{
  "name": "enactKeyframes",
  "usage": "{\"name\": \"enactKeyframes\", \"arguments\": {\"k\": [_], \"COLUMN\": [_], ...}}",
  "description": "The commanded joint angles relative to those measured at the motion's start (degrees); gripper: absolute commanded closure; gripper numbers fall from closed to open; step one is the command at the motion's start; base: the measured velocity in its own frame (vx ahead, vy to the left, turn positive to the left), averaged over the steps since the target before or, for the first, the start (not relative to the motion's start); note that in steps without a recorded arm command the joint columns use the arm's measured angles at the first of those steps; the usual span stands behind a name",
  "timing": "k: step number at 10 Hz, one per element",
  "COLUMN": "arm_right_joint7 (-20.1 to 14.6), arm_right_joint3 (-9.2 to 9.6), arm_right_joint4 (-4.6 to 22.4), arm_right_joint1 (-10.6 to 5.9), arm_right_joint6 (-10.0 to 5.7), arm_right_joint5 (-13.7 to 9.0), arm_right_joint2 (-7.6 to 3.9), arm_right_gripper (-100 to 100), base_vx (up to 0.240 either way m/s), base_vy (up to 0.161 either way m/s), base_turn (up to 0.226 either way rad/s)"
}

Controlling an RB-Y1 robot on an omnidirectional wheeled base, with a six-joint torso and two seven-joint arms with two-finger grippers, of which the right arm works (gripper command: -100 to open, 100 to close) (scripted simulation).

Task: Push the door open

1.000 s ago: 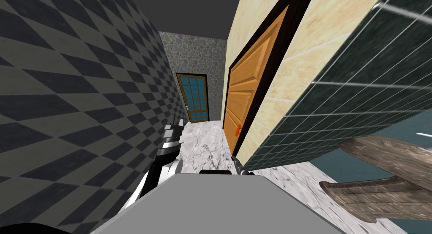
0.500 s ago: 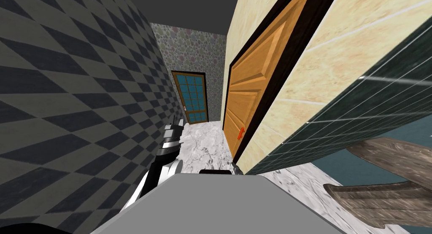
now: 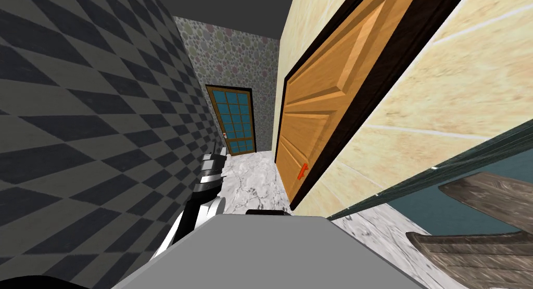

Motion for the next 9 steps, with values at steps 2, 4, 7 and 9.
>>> {"name": "enactKeyframes", "arguments": {"k": [2, 4, 7, 9], "arm_right_joint7": [2.11, 3.61, 6.12, 8.13], "arm_right_joint3": [0.51, 0.91, 1.56, 2.07], "arm_right_joint4": [1.00, 2.61, 5.30, 7.44], "arm_right_joint1": [1.06, 1.07, 1.09, 1.09], "arm_right_joint6": [2.86, 4.53, 7.31, 9.54], "arm_right_joint5": [-1.23, -2.52, -4.68, -6.41], "arm_right_joint2": [-0.13, -0.37, -0.78, -1.10], "arm_right_gripper": [-100, -100, -100, -100], "base_vx": [0.161, 0.156, 0.158, 0.184], "base_vy": [0.015, 0.007, 0.031, 0.050], "base_turn": [-0.047, -0.045, -0.054, -0.045]}}
